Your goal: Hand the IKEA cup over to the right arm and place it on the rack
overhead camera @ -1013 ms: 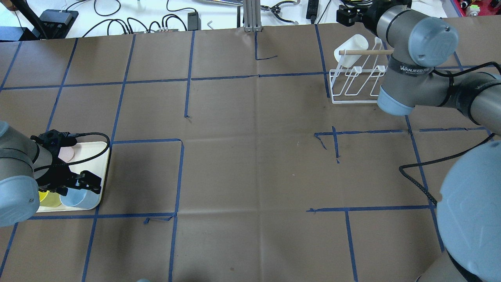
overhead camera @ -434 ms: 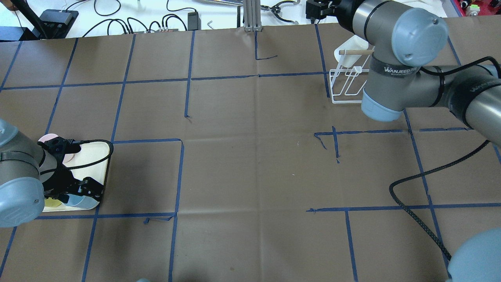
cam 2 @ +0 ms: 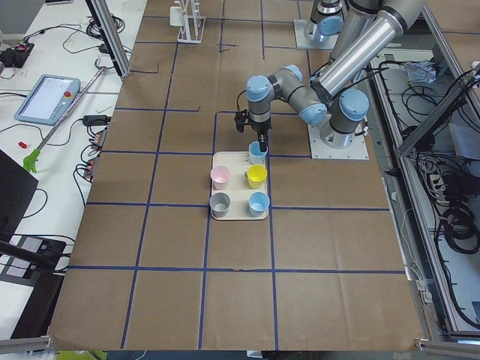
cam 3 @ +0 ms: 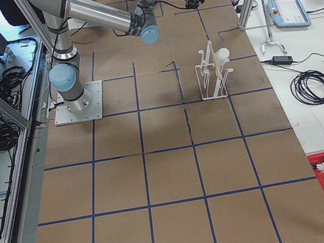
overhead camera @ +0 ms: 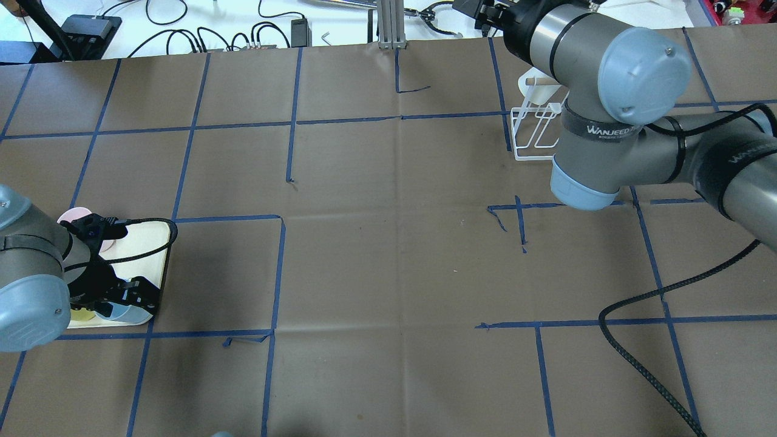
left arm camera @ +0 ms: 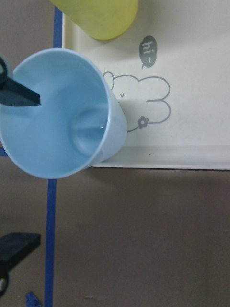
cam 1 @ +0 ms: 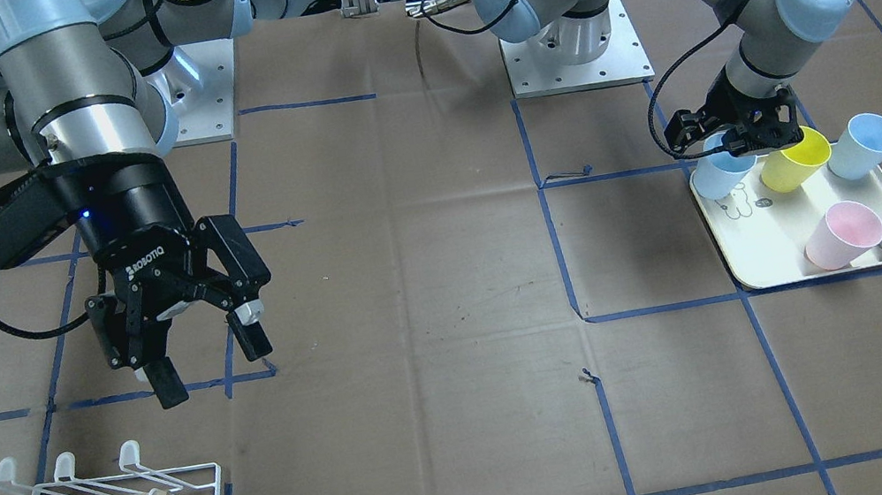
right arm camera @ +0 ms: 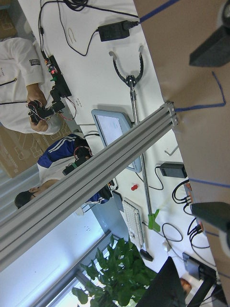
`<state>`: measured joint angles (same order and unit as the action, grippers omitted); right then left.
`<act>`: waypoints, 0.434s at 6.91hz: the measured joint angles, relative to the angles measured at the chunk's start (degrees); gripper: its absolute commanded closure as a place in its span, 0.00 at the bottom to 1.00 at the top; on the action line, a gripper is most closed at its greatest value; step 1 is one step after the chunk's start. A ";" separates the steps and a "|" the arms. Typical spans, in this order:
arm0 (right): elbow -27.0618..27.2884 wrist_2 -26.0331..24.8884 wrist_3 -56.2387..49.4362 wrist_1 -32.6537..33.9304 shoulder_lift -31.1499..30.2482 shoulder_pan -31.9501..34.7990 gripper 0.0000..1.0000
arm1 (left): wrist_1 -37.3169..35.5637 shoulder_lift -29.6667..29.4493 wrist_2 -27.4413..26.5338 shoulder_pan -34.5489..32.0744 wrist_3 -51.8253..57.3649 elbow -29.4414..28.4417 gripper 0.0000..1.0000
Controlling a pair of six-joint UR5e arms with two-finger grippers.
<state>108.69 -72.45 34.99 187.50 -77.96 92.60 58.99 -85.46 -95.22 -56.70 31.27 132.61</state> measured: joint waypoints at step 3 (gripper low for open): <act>4.56 0.12 27.30 10.97 -0.19 2.80 0.00 | 0.30 0.02 -0.22 0.00 0.10 -0.23 1.00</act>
<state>113.25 -72.33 62.30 198.47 -78.14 95.40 59.30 -85.44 -95.45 -56.70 31.37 132.38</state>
